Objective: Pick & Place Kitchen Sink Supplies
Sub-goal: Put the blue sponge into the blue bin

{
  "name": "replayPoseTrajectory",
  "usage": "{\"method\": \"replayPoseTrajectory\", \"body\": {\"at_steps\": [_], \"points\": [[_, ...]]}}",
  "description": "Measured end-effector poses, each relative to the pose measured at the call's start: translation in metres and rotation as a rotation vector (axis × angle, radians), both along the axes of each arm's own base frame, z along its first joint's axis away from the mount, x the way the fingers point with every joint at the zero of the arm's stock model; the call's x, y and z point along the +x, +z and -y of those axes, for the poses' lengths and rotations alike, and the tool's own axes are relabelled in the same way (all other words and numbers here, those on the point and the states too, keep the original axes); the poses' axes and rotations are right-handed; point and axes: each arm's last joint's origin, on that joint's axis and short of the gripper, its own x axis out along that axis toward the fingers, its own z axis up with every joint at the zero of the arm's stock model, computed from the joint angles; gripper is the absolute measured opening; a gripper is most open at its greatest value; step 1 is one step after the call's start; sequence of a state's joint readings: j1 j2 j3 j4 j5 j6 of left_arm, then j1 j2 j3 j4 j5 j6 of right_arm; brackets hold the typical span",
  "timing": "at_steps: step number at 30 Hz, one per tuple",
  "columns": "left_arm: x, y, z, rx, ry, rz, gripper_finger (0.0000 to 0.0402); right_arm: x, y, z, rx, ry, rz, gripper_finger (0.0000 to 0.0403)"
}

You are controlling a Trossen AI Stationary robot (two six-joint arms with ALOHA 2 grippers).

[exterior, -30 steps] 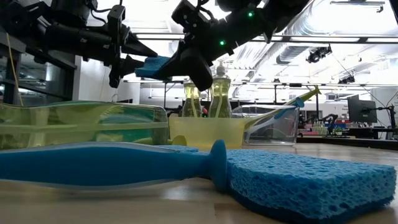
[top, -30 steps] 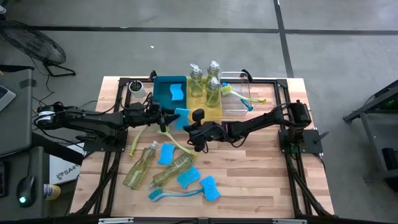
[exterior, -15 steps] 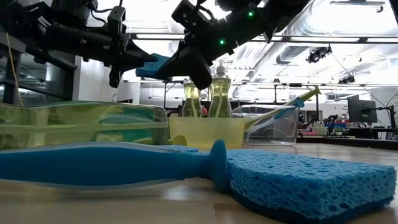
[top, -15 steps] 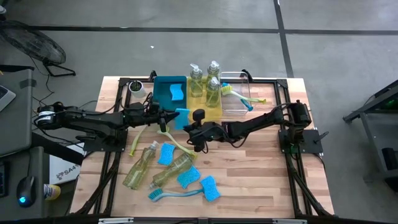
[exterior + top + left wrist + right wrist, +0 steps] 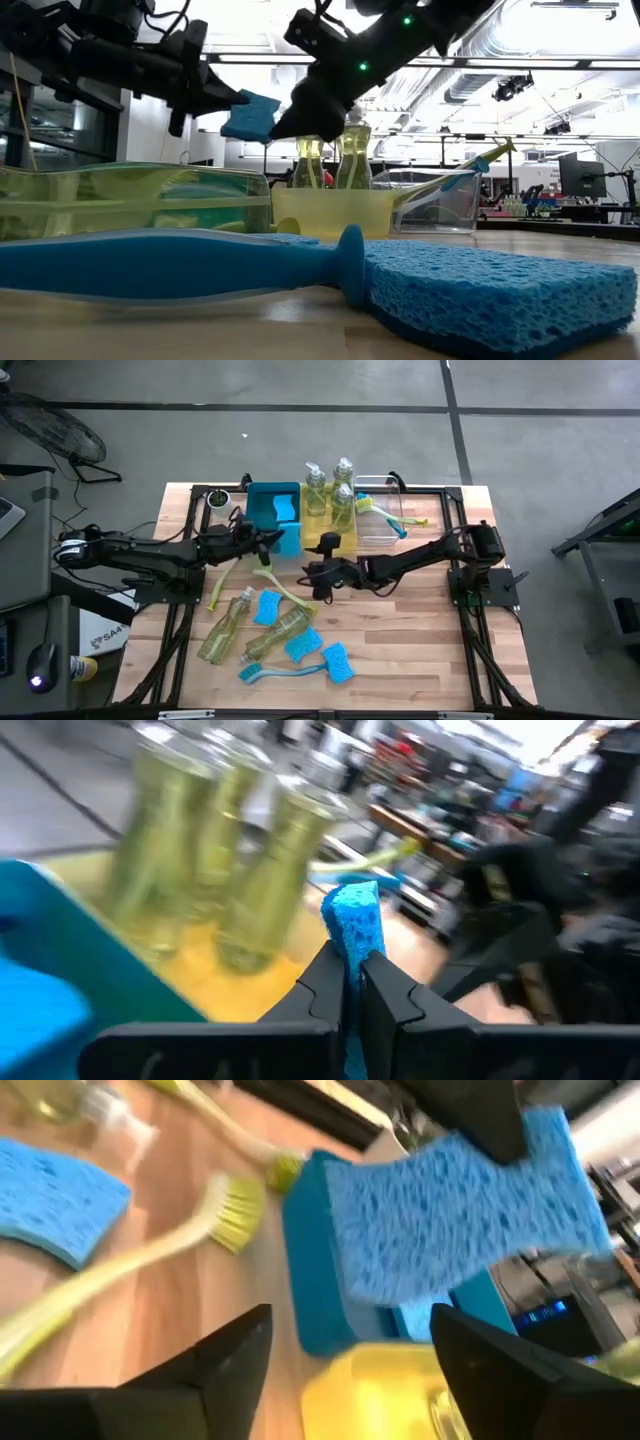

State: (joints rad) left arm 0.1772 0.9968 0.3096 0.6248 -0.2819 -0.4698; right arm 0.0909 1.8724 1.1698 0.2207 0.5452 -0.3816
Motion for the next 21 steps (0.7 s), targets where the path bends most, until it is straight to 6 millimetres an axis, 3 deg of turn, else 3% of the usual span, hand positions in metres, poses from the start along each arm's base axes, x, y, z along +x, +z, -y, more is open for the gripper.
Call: {"method": "replayPoseTrajectory", "body": {"at_steps": [7,13,21], "points": [[-0.006,-0.007,-0.007,0.033,0.3,-0.093,0.0004,-0.006,-0.002,0.0,0.052,-0.051,-0.035,0.0282],[-0.011,-0.011,-0.013,0.026,0.448,-0.134,0.0004,-0.007,-0.004,-0.001,0.095,-0.05,-0.048,0.028],[-0.026,-0.016,-0.056,-0.105,0.43,-0.116,0.0003,-0.007,-0.005,-0.001,0.101,-0.053,-0.046,0.0281]]}}
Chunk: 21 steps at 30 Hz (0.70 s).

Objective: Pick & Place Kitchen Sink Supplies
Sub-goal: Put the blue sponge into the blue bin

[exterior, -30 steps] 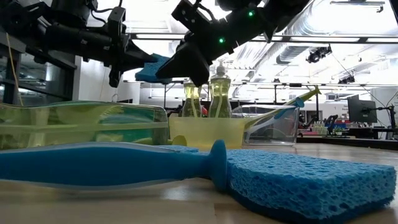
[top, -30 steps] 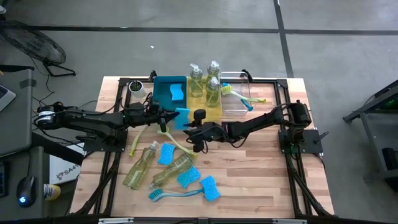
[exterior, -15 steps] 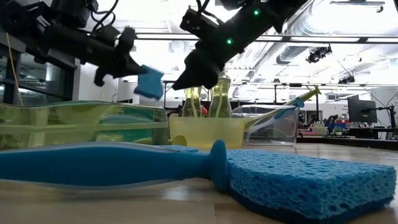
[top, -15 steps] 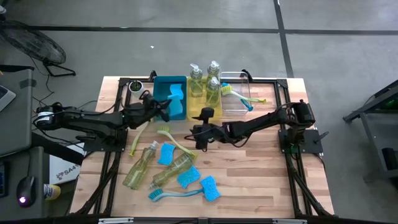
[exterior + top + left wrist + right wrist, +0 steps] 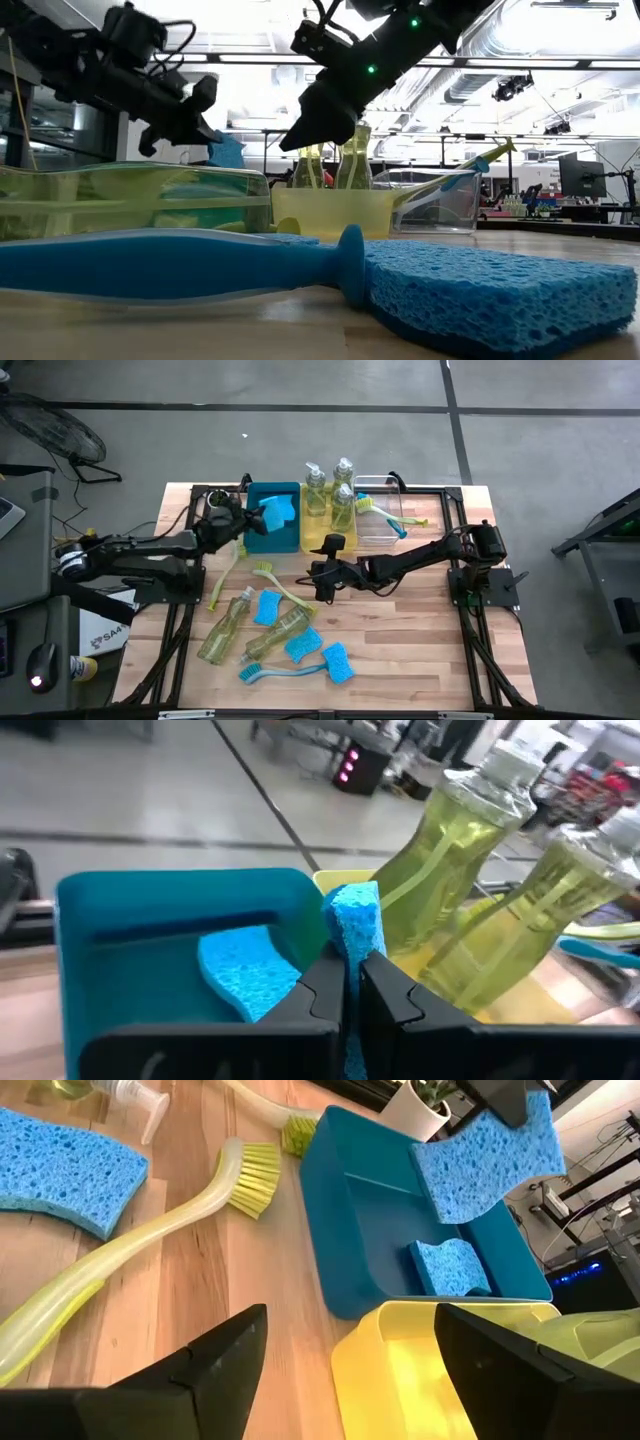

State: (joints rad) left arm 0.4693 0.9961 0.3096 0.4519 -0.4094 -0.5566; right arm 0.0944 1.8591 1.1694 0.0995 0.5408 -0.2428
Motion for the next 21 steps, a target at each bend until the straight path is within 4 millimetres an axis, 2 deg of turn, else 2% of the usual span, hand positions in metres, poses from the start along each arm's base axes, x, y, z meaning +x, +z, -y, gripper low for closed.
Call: {"method": "replayPoseTrajectory", "body": {"at_steps": [5,8,14,21], "points": [[-0.014,-0.004,-0.029,-0.089,-0.034,0.028,0.0003,0.0,0.0,0.0,0.001,0.001,-0.001,0.0281],[-0.015,-0.001,-0.044,-0.132,-0.072,0.029,0.0003,0.0,0.0,0.0,0.001,0.0,-0.001,0.0282],[0.003,0.005,-0.074,-0.208,-0.153,0.0,0.0003,0.0,0.0,0.0,0.006,-0.002,0.001,0.0282],[0.023,-0.012,-0.096,-0.341,-0.145,-0.048,0.0003,-0.001,-0.001,0.0,0.006,-0.002,-0.011,0.0282]]}}
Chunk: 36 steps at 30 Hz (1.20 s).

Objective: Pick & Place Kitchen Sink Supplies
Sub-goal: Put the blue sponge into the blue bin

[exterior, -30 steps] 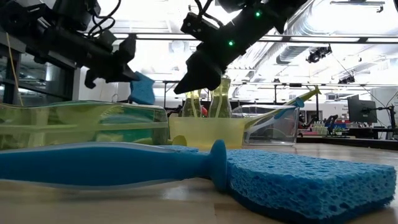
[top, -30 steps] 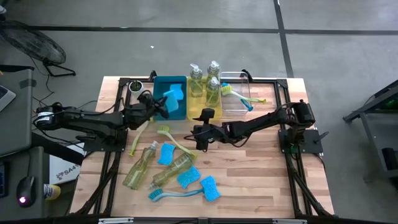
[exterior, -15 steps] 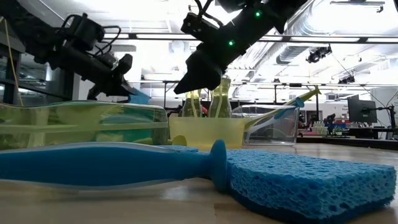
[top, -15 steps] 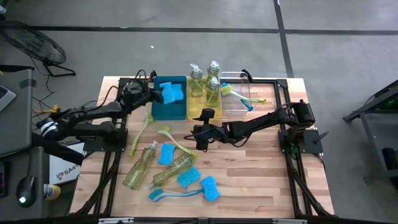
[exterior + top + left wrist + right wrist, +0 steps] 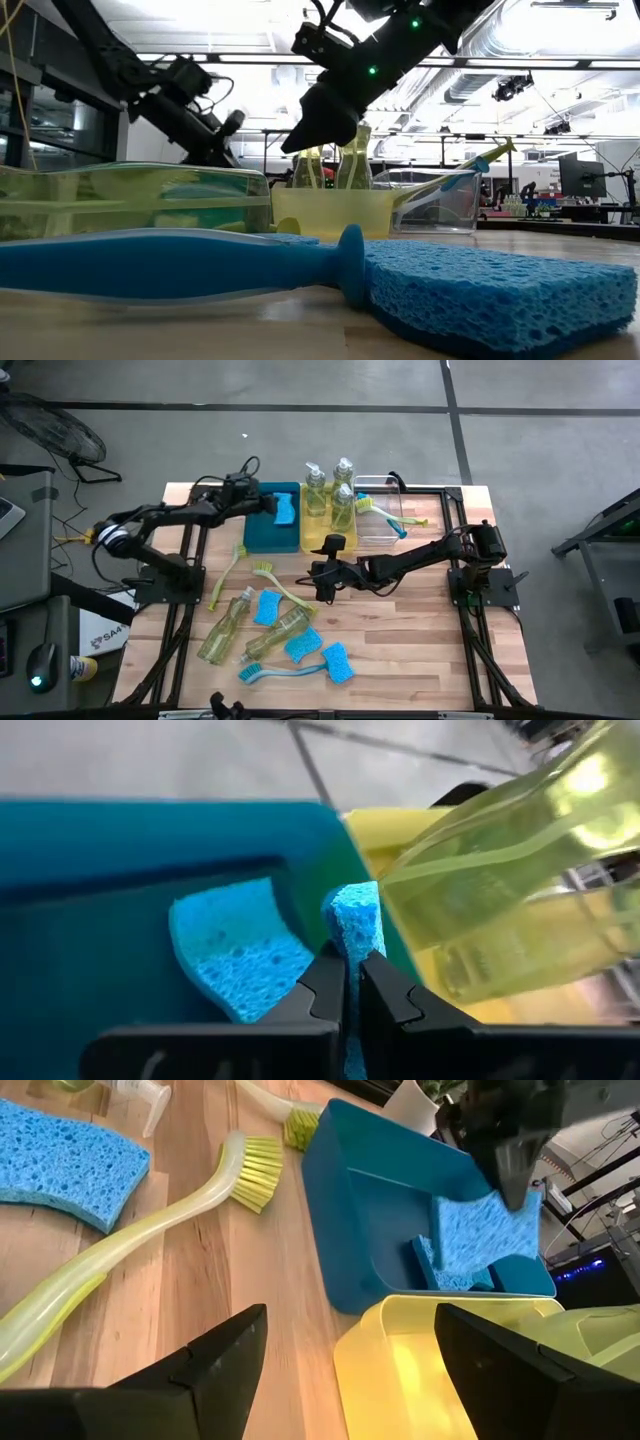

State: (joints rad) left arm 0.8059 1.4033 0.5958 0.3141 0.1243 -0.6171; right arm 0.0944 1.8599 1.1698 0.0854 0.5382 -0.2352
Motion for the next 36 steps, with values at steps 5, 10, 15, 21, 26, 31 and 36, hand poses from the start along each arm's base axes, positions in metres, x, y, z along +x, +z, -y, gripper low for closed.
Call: {"method": "replayPoseTrajectory", "body": {"at_steps": [5,10,15,21,26,31,36], "points": [[0.006,-0.01,-0.006,-0.041,0.014,-0.015,0.0005,-0.001,-0.001,0.0,0.0,-0.001,-0.014,0.0282],[0.007,-0.01,-0.008,-0.042,0.024,0.003,0.0038,-0.002,-0.004,0.0,0.015,-0.013,-0.034,0.0282],[0.007,-0.01,-0.008,-0.037,0.024,0.008,0.0079,-0.003,-0.004,0.001,0.019,-0.018,-0.04,0.0282],[0.007,-0.008,-0.007,-0.032,0.018,0.009,0.013,-0.003,-0.004,0.001,0.02,-0.018,-0.039,0.0282],[0.007,0.002,-0.006,0.019,-0.003,0.044,0.0164,-0.003,-0.004,0.0,0.022,-0.02,-0.038,0.0282],[0.004,0.013,-0.004,0.059,-0.005,0.061,0.0178,-0.004,-0.005,0.001,0.03,-0.027,-0.047,0.0282],[0.001,0.02,-0.001,0.086,-0.003,0.069,0.0179,-0.004,-0.006,0.001,0.032,-0.03,-0.057,0.0282]]}}
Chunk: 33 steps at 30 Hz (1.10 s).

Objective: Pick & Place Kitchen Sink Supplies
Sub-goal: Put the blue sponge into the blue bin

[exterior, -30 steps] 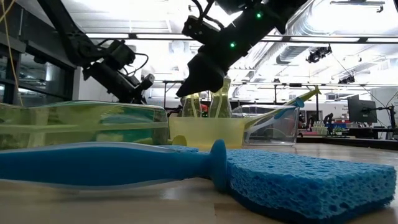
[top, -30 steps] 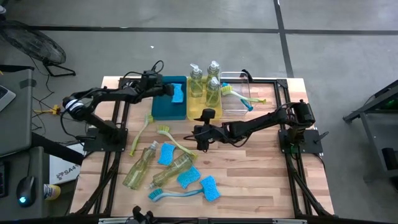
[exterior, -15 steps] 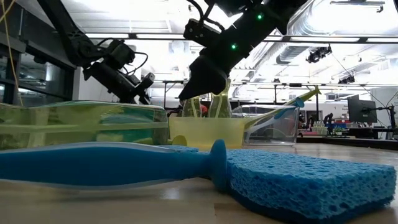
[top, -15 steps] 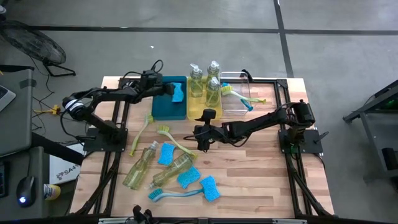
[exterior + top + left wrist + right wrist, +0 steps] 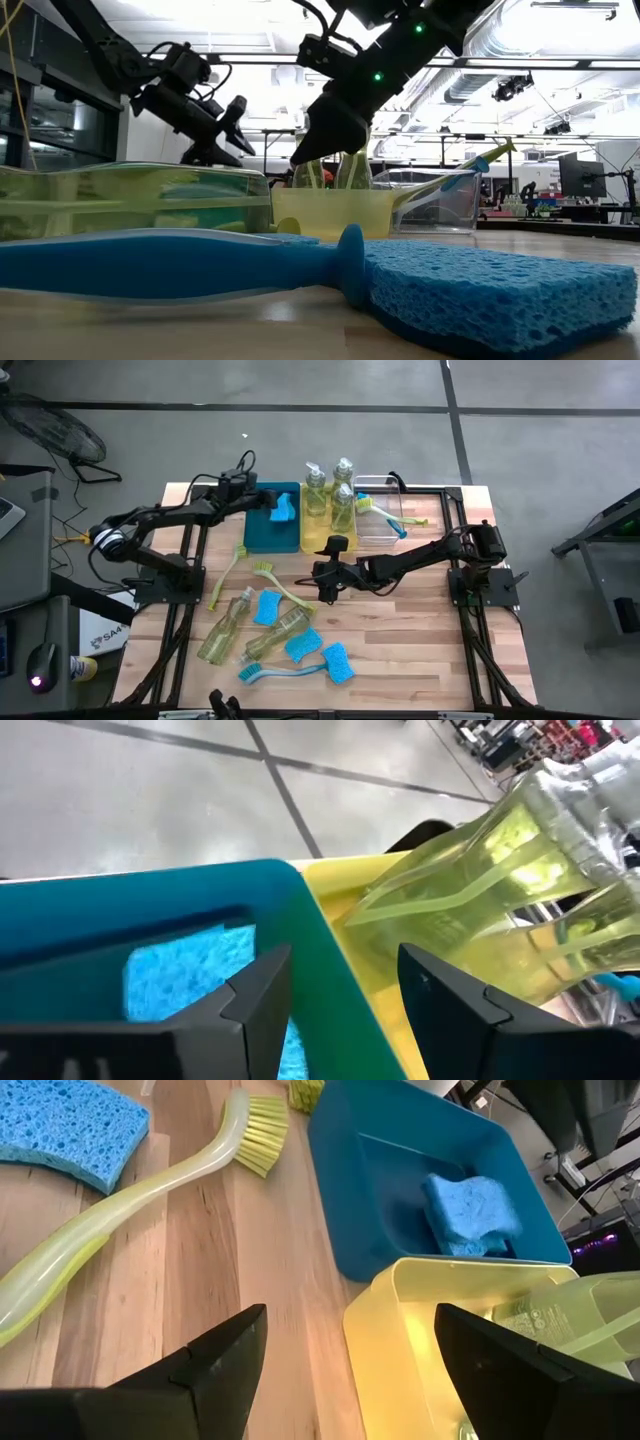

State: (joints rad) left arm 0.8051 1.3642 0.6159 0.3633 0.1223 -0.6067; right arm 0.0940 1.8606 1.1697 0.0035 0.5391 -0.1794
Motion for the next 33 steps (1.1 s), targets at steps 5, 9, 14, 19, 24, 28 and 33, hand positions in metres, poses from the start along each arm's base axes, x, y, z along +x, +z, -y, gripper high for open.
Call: {"method": "replayPoseTrajectory", "body": {"at_steps": [5,9,14,19,24,28,33], "points": [[-0.002,0.007,0.002,0.045,-0.014,0.0,0.0179,0.0,0.0,0.0,0.0,0.0,-0.001,0.0282],[-0.004,0.015,0.006,0.075,-0.043,0.013,0.0179,0.0,0.0,0.0,0.0,0.0,-0.001,0.0282],[-0.007,0.023,0.011,0.097,-0.111,0.022,0.0179,0.0,0.0,0.0,0.0,0.0,-0.002,0.0282],[-0.005,0.03,0.024,0.135,-0.181,0.007,0.0179,0.0,0.0,0.0,0.0,0.001,-0.005,0.0282],[0.004,0.036,0.044,0.18,-0.25,-0.017,0.0179,-0.001,-0.001,-0.003,-0.001,0.008,-0.008,0.0282],[0.009,0.042,0.062,0.226,-0.293,-0.035,0.0179,-0.002,-0.001,-0.01,-0.005,0.021,-0.019,0.0282],[0.004,0.047,0.084,0.284,-0.349,-0.009,0.0179,-0.007,-0.005,-0.017,0.019,0.016,-0.061,0.0282]]}}
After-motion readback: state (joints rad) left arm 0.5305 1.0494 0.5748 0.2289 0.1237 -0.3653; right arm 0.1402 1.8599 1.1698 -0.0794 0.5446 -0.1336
